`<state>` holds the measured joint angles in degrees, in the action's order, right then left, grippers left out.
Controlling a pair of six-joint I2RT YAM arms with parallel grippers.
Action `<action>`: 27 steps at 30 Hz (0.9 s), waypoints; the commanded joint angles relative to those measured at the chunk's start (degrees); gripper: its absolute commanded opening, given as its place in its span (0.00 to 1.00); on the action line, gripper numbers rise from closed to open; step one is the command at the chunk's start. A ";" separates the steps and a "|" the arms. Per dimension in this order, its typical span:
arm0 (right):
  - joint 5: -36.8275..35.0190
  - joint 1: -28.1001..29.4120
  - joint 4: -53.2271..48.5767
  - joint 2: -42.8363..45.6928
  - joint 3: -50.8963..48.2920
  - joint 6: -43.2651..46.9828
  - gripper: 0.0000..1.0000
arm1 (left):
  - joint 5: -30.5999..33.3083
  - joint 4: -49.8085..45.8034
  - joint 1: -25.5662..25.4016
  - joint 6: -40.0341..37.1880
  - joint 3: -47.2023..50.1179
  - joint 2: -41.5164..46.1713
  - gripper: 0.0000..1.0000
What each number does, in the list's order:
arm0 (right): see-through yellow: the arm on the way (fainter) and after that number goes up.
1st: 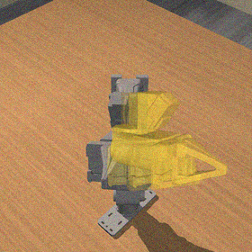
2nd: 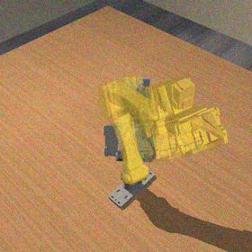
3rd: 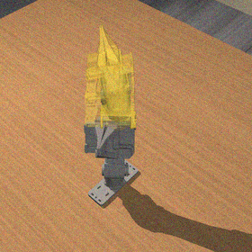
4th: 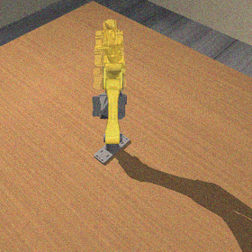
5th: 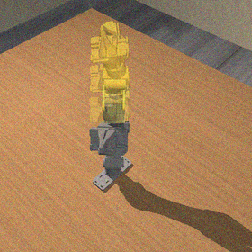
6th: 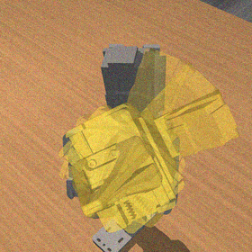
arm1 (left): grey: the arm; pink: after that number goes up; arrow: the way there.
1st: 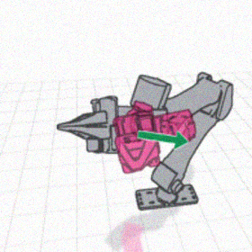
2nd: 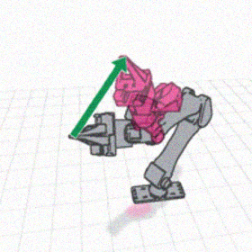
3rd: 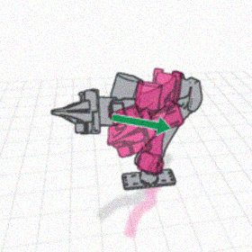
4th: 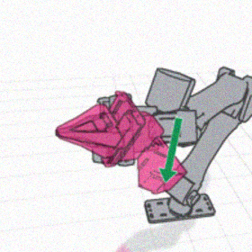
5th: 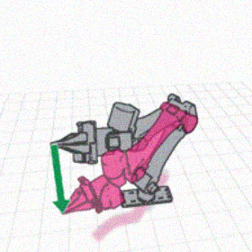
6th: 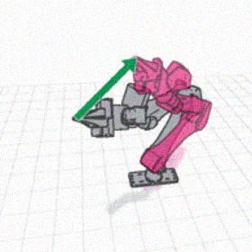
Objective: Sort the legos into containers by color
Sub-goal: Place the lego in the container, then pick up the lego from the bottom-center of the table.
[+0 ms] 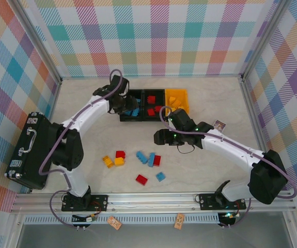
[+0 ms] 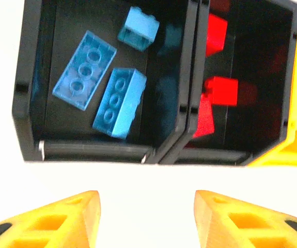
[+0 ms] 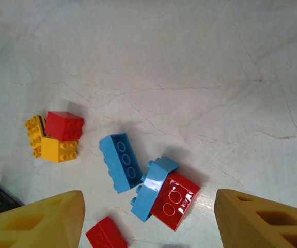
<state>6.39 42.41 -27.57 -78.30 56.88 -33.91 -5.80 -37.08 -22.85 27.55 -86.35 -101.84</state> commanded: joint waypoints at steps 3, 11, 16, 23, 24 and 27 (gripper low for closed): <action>-1.53 1.12 -5.32 -3.14 2.64 -2.24 0.67 | -4.12 3.78 -0.44 -0.42 11.08 8.38 0.51; -2.00 4.96 -7.39 -11.39 6.14 -6.23 0.65 | -6.54 6.45 -0.74 1.95 25.92 20.46 0.51; -2.18 6.67 -7.59 -16.32 8.21 -8.45 0.64 | -6.71 5.46 -0.96 2.73 32.50 25.98 0.51; -4.44 9.39 -9.99 -21.69 12.62 -7.55 0.63 | -5.93 3.37 -0.94 2.35 37.40 29.97 0.51; -5.14 10.14 -10.67 -22.40 13.95 -6.74 0.63 | -5.64 3.00 -1.01 2.46 37.85 30.43 0.51; -6.44 11.82 -12.20 -24.20 17.25 -4.97 0.63 | -5.28 2.23 -0.97 3.16 39.76 32.52 0.51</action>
<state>1.96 52.51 -37.01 -101.36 70.67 -40.91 -11.42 -32.91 -23.18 29.52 -48.40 -72.03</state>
